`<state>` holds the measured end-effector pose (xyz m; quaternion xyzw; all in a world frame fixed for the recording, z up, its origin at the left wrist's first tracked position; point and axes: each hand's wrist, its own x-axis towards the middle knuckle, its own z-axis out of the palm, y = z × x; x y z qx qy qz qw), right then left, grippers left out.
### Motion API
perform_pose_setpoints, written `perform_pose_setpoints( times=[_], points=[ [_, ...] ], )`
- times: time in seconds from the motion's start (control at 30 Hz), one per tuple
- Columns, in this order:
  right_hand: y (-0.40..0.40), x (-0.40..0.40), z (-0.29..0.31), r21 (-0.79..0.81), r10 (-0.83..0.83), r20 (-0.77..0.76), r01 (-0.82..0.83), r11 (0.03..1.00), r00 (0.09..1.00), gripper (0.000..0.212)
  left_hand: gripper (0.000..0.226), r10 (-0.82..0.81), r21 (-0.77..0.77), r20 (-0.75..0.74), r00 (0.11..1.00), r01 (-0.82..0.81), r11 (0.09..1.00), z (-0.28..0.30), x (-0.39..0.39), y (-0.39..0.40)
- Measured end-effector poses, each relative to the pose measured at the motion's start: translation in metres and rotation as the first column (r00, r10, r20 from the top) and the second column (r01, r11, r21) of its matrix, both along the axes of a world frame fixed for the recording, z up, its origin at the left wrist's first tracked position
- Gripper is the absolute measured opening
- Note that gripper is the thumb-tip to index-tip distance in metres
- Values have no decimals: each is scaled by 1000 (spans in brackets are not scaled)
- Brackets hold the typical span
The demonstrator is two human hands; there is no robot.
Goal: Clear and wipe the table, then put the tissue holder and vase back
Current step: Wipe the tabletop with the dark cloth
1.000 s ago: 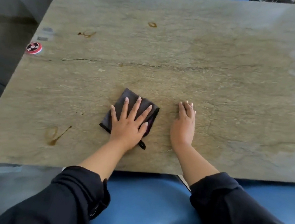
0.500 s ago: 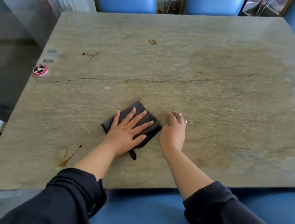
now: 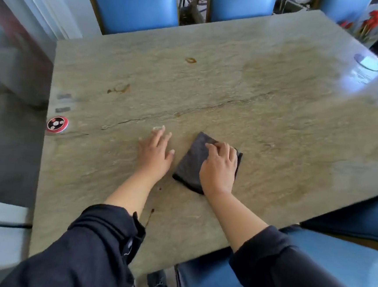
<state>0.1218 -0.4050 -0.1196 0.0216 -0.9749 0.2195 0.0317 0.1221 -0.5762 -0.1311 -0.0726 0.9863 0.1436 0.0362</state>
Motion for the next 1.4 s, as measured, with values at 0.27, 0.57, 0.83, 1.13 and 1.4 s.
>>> perform_pose_setpoints(
  times=[0.27,0.57,0.83,1.13,1.4],
  points=[
    [-24,15,-19,169,-141,220,105,980,965,63,67,-49,-76,49,998,53,996,-17,-15,-33],
    [-67,-104,-21,249,-128,239,66,966,963,62,63,62,46,-187,980,-55,997,-28,-24,-34],
    [-50,-88,-31,215,253,73,-263,941,965,54,55,21,135,-314,949,22,991,-14,-116,-49],
    [-54,-209,-21,260,-269,265,200,945,926,58,63,-96,-87,-161,982,82,993,-34,-166,-42],
    [-23,-180,-26,224,-2,125,-26,974,992,58,55,-135,-39,-86,987,132,990,-21,-217,-39]
  ],
)
